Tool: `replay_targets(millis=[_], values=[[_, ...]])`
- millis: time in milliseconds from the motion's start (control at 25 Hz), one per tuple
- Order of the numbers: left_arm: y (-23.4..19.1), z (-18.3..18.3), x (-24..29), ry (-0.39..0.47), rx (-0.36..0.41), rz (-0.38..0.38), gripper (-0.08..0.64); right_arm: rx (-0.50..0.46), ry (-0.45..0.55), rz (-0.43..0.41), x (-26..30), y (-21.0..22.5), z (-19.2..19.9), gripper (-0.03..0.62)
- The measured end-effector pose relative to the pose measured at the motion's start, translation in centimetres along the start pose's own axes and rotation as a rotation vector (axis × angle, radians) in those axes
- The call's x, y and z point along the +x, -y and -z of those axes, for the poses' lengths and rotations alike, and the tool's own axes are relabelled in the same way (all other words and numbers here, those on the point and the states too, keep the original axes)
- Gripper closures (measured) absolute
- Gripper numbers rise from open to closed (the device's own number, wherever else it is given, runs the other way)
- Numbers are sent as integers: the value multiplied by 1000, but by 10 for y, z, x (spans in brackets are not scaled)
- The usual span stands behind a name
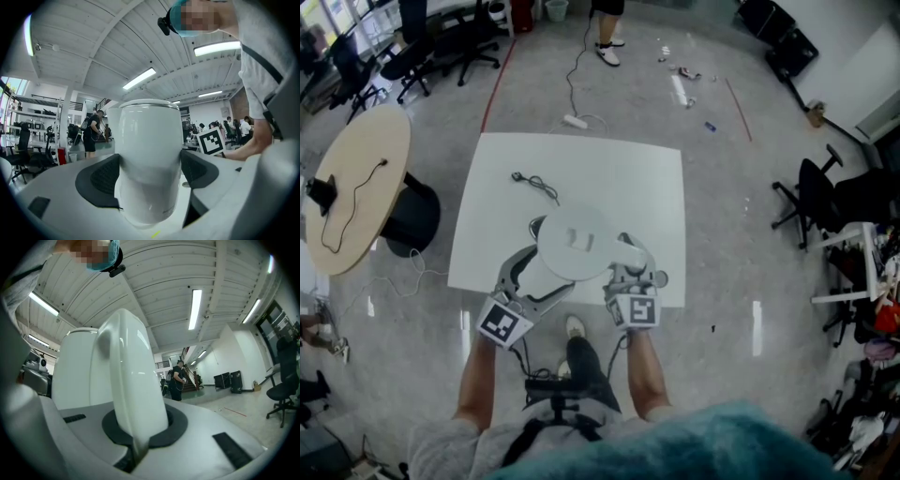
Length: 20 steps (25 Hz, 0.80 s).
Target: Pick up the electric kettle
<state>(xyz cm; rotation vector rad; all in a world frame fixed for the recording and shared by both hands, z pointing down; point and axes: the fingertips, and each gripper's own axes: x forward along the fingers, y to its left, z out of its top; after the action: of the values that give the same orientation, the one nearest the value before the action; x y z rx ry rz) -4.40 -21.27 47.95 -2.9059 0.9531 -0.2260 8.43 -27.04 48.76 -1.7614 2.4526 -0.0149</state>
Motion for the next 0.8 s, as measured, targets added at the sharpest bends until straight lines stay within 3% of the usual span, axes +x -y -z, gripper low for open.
replay_targets(millis=[800], values=[[31,-37,-49,32,13,-14,152,4,32,4,-44,-33,-42,591]])
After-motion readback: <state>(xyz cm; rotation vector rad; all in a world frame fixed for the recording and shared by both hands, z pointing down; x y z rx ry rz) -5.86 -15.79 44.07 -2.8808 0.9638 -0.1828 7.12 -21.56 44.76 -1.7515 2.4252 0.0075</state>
